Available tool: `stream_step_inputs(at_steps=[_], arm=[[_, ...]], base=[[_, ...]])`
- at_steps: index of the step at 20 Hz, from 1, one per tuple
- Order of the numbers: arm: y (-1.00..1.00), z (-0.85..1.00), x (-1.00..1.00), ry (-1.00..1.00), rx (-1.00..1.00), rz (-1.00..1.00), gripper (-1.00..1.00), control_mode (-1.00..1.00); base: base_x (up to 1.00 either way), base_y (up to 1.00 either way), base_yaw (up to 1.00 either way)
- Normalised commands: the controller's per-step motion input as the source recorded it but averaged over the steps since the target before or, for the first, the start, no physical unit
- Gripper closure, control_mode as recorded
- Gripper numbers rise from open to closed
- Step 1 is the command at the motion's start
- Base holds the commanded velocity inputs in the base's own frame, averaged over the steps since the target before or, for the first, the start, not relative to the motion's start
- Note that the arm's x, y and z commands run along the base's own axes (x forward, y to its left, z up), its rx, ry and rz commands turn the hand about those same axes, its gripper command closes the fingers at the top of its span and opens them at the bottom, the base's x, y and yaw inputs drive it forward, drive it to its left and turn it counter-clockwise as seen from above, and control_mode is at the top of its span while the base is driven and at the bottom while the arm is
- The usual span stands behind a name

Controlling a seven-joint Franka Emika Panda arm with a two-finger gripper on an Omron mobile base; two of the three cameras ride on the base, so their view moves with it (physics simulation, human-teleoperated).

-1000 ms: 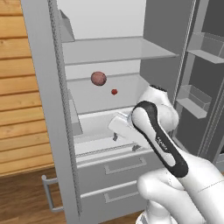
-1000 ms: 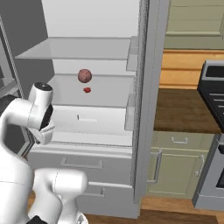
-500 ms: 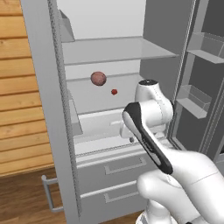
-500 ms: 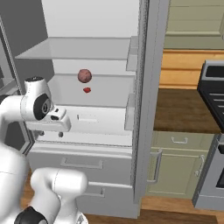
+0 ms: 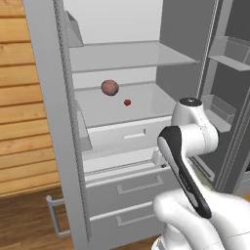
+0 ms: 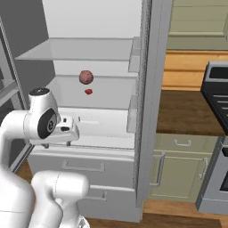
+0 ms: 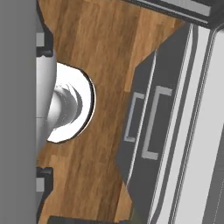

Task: Take the strawberry from the fridge and place it on top of the pancake, located on the dining counter.

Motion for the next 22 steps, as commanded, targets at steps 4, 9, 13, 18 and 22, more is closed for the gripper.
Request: stream_step_inputs(at_steps=[4,9,13,18,22], arm=[[-0.42,-0.12,-0.02,-0.07,0.04,0.04,-1.00,-1.00],[-0.06,-0.17,-0.01,0.00,0.05,-0.26,-1.00,-1.00],[0.00,-0.19,0.04,0.00,0.00,-0.14,-1.00,-1.00],[0.00,0.00,0.03,0.00,0.00,0.05,-1.00,-1.00],[0.00,0.00,0.03,0.00,0.00,0.11,-1.00,-1.00]], base=[[0.00,0.00,0.00],[0.00,0.00,0.00],[0.00,0.00,0.00],[0.00,0.00,0.00],[0.00,0.00,0.00]])
